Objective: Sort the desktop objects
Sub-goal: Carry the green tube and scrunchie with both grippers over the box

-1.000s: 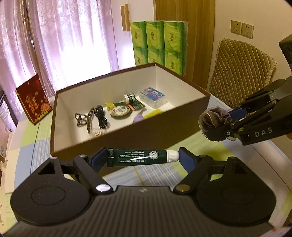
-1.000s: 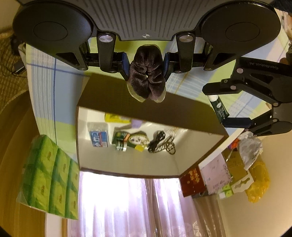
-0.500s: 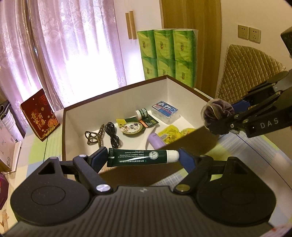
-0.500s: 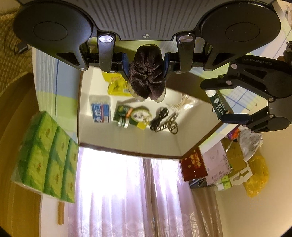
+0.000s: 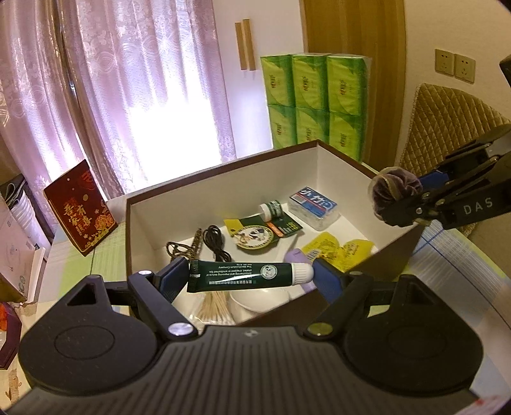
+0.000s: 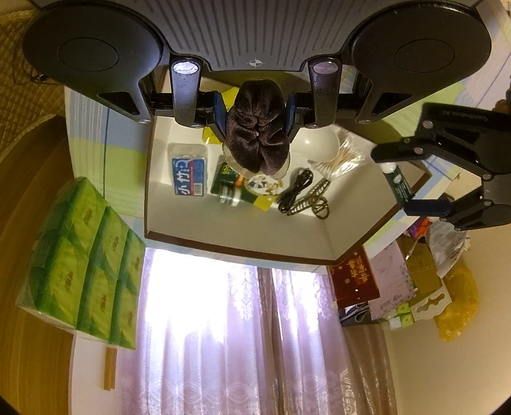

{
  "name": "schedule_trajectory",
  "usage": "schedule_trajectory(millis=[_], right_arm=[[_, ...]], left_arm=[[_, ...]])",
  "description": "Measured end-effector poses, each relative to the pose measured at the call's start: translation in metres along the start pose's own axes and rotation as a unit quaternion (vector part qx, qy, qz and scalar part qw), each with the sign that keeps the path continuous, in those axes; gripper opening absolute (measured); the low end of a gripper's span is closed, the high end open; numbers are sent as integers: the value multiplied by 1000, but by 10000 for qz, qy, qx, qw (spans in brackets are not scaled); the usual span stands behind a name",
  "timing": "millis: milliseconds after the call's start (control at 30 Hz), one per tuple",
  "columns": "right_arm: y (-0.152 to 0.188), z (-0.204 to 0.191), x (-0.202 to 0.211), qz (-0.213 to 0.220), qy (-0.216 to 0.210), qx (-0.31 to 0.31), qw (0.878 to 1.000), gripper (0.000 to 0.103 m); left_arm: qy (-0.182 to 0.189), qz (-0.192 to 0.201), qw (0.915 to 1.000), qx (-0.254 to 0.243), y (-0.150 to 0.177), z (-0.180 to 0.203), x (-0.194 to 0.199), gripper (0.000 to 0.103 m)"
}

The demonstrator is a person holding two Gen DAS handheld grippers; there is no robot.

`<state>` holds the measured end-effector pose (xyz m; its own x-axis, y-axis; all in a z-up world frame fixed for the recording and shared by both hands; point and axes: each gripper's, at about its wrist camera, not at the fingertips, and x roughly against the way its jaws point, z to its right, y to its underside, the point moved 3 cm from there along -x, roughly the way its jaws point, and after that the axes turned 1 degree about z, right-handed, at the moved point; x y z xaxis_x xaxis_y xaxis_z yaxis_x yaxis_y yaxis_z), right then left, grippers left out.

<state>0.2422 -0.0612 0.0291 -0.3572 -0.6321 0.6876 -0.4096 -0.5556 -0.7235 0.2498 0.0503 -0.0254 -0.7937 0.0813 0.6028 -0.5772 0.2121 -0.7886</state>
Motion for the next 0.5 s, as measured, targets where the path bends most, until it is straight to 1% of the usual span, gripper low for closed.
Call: schedule_trajectory(millis=[267,500], right_arm=[[-7,8,-13,-45,46,-3,10000,33],[-15,13,-32,-135,29,-43,9999,33]], left_arm=[[-77,-17,10000,40,-6,-13,-12,81],[-5,-75,10000,0,-13,-15,-29,81]])
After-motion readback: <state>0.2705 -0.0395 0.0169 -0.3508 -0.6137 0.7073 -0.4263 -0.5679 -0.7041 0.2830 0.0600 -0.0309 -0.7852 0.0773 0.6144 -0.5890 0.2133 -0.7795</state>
